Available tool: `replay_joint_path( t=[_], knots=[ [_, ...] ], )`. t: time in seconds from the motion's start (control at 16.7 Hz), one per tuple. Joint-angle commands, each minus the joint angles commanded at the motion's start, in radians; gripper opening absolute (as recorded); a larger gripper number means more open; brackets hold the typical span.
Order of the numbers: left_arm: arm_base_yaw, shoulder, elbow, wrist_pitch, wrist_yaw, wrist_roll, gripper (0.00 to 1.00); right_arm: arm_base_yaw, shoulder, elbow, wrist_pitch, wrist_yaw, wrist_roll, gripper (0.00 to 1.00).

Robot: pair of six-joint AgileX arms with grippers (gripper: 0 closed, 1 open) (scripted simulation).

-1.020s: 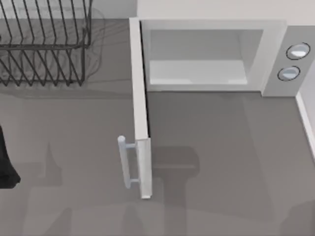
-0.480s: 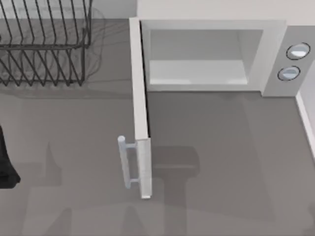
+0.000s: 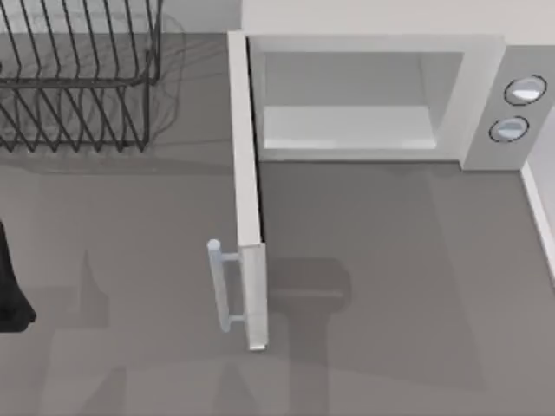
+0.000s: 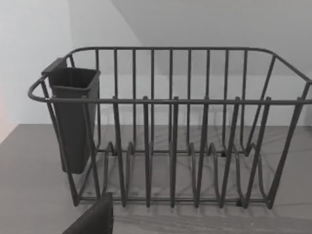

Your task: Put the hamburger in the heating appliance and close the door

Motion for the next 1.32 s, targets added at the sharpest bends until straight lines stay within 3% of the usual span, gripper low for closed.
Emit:
replay_joint_path(
  t=[0.24, 0.54, 1.32],
  knots=[
    [0.0, 0.0, 0.0, 0.0, 0.0, 0.0, 1.0, 0.001, 0.091, -0.086, 0.18, 0.0, 0.002, 1.0],
    [0.0, 0.0, 0.0, 0.0, 0.0, 0.0, 1.0, 0.0, 0.109, -0.103, 0.208, 0.0, 0.002, 1.0],
    [0.0, 0.0, 0.0, 0.0, 0.0, 0.0, 1.0, 0.0, 0.109, -0.103, 0.208, 0.0, 0.002, 0.02]
  ],
)
